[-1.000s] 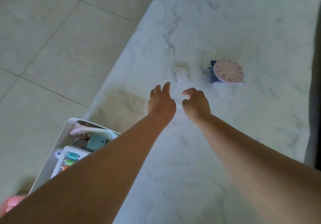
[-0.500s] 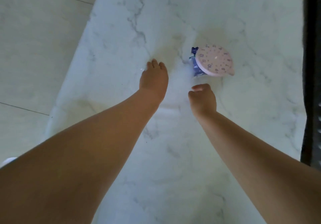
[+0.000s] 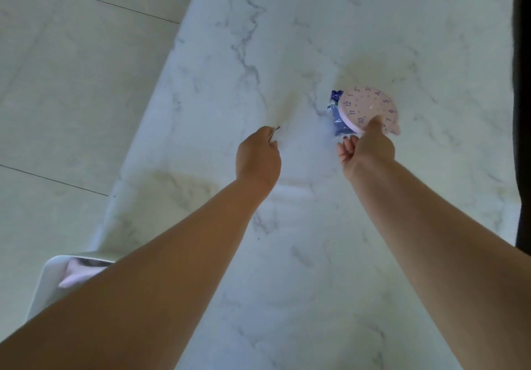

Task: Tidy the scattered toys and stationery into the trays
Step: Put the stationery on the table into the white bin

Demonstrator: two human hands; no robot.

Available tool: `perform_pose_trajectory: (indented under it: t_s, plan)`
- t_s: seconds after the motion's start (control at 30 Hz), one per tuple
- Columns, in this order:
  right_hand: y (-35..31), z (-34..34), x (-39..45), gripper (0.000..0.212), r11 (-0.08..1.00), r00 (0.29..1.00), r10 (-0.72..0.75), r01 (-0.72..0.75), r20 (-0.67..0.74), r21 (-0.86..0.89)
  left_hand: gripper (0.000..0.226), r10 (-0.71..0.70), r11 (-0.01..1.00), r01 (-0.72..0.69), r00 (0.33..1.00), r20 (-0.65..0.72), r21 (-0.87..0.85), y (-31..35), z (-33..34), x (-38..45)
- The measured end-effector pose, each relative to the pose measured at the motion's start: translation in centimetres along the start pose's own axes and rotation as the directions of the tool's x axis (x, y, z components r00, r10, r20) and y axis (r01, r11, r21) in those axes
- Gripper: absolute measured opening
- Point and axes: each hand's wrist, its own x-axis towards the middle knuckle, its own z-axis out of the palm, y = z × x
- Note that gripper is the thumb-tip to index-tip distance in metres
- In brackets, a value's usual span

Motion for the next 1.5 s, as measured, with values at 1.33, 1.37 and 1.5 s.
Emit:
perform_pose_trajectory:
  t_s: [1.33, 1.37, 1.5]
  plan:
    - [20.4, -6.6, -25.6, 0.03, 0.094, 0.428, -0.012, 0.9, 0.904, -0.425, 0.021, -0.456, 0.851, 0.513, 0.828, -0.325, 0.115, -17.0, -14.4, -35.1]
    - [20.4, -6.6, -25.6, 0.03, 0.073, 0.391, 0.031, 0.917, 0.92, -0.393, 0.02, -0.441, 0.846, 0.51, 0.834, -0.332, 0.157, -17.2, -14.2, -35.4]
    - [21.5, -7.2, -25.9, 0.028, -0.007, 0.269, 0.205, 0.962, 0.941, -0.273, 0.012, -0.406, 0.856, 0.49, 0.833, -0.376, 0.161, -17.7, -13.8, -35.9]
